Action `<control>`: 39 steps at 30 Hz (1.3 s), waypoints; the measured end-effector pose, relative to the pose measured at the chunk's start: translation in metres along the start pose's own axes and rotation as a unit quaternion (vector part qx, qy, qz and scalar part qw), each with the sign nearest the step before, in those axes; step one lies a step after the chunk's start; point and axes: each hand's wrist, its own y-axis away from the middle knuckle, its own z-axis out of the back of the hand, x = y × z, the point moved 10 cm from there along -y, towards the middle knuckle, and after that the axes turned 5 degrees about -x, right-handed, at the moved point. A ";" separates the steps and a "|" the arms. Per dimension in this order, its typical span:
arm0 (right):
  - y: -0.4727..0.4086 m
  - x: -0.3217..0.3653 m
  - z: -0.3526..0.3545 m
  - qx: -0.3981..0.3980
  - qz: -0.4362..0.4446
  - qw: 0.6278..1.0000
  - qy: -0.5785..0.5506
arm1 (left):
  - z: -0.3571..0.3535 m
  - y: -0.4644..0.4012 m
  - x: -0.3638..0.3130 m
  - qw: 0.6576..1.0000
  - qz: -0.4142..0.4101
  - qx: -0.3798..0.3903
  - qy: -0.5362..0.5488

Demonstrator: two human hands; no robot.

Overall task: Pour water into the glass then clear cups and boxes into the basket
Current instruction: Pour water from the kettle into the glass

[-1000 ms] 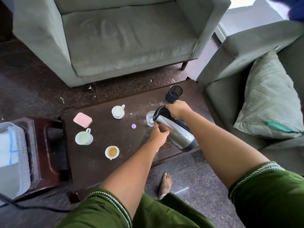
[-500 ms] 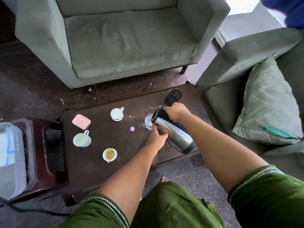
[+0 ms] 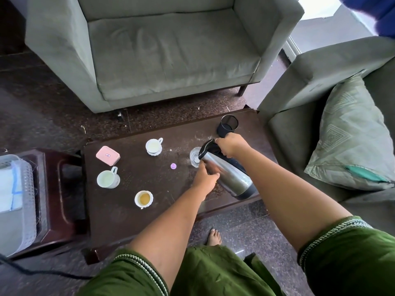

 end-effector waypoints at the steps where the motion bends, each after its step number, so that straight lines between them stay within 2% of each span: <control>1: 0.000 -0.001 -0.002 0.002 -0.001 1.000 0.001 | 0.000 0.000 0.001 1.000 0.001 0.001 0.004; 9: -0.004 -0.003 -0.009 0.015 -0.017 1.000 -0.014 | -0.001 0.000 0.003 1.000 0.005 -0.001 -0.001; 39: -0.008 0.010 -0.012 0.008 0.035 0.996 0.086 | 0.002 -0.005 0.008 1.000 -0.004 -0.001 -0.001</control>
